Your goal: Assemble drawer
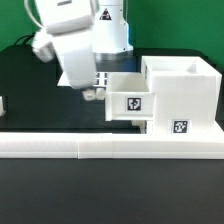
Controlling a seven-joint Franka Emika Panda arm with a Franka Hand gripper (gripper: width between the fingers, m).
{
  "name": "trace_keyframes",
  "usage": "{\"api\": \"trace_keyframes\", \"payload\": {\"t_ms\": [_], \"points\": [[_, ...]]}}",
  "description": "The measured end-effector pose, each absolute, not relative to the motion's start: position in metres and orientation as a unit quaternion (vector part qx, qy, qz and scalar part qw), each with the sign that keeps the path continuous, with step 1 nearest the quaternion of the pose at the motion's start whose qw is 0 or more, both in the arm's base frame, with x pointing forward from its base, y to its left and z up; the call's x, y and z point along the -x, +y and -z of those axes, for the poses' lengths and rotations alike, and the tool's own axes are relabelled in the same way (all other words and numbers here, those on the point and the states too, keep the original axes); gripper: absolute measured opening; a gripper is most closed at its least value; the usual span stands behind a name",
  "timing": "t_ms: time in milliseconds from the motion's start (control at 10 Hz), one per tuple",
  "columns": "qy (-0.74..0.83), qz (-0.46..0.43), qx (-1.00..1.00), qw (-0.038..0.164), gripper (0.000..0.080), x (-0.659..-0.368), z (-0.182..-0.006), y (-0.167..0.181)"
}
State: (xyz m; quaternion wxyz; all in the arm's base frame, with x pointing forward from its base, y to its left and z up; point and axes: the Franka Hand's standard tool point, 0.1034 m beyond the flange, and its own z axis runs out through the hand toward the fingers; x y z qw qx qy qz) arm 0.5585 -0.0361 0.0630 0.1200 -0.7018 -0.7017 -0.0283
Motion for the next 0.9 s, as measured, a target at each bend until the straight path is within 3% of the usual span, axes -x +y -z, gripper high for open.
{"api": "trace_keyframes", "payload": {"t_ms": [500, 700, 900], "points": [[-0.678, 0.023, 0.724, 0.127, 0.0649, -0.568, -0.062, 0.015], [-0.657, 0.02, 0.743, 0.124, 0.0649, -0.569, -0.064, 0.018], [-0.668, 0.021, 0.733, 0.125, 0.0649, -0.566, -0.065, -0.004]]}}
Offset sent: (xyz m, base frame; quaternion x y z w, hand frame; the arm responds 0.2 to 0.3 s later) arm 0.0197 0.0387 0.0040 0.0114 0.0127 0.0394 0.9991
